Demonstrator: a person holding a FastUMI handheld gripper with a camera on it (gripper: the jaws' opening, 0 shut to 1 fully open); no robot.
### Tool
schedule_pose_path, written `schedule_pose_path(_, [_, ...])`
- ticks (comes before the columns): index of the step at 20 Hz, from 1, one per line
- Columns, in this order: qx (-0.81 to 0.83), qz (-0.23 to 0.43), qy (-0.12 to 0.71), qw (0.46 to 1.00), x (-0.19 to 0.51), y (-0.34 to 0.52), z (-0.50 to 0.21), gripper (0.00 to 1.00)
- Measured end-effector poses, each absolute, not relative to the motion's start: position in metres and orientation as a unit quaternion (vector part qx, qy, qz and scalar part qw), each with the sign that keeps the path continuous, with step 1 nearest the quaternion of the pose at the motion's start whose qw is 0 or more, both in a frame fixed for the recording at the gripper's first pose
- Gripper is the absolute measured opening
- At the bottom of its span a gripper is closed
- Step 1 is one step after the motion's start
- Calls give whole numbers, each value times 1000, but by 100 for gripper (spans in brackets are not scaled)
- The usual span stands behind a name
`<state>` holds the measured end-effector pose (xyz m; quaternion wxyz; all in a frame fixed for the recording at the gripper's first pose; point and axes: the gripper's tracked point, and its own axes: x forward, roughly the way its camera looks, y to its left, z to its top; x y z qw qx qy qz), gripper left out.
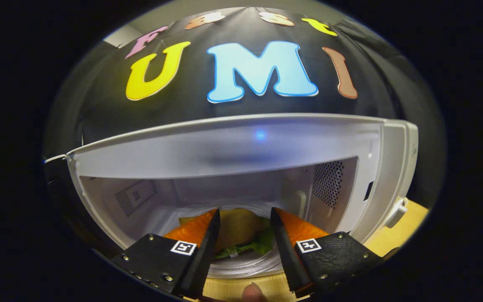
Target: Open the microwave, put the food inside, and close the microwave door.
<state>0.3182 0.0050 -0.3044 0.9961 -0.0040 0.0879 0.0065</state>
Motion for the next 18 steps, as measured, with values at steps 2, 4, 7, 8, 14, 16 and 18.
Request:
schedule_pose_path(2, [-9,19,78,997,296,14,-293,72])
schedule_pose_path(4, [-8,40,69,997,267,25,-280,74])
schedule_pose_path(7, [-28,77,57,995,221,40,-267,74])
schedule_pose_path(8, [-34,87,51,994,207,42,-262,74])
schedule_pose_path(14, [-12,182,39,982,109,68,-225,74])
schedule_pose_path(16, [-21,212,28,977,73,77,-211,79])
schedule_pose_path(18, [-26,249,15,968,35,91,-199,79])
